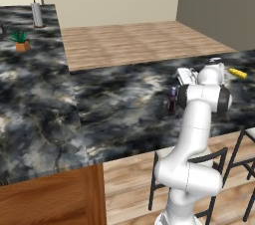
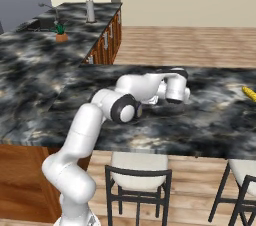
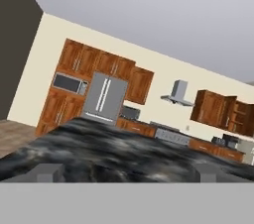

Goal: Move the condiment bottle and oil and vinegar bottle from the cabinet to the dining counter.

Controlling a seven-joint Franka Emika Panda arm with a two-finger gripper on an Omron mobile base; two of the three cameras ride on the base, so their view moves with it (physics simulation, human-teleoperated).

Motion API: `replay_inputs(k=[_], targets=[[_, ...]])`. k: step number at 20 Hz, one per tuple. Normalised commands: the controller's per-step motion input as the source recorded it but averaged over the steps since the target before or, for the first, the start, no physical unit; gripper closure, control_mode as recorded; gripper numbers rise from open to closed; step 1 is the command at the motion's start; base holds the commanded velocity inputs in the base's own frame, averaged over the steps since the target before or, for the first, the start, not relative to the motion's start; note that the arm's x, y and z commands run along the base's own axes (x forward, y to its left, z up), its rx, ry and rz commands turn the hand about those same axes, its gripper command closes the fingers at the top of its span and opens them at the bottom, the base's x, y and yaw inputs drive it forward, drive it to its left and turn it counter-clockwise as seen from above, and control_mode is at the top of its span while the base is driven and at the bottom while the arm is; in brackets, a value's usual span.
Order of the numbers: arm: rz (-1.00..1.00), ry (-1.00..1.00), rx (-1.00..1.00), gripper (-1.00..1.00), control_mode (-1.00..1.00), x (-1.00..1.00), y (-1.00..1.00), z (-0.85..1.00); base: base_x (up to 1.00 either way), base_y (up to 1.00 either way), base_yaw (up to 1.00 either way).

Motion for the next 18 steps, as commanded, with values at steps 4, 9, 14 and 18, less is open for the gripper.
replay_inputs(k=[4, 9, 14, 18], targets=[[0.03, -0.14, -0.06, -1.00, -1.00, -0.33, 0.00, 0.50, 0.00, 0.00, 0.00], [0.02, -0.14, -0.09, -1.00, -1.00, -0.45, 0.00, 0.47, 0.00, 0.00, 0.00], [0.00, -0.11, -0.11, -1.00, -1.00, -0.56, 0.21, 0.46, 0.00, 0.00, 0.00], [0.00, -0.03, -0.11, -1.00, -1.00, -0.53, 0.42, 0.33, 0.00, 0.00, 0.00]])
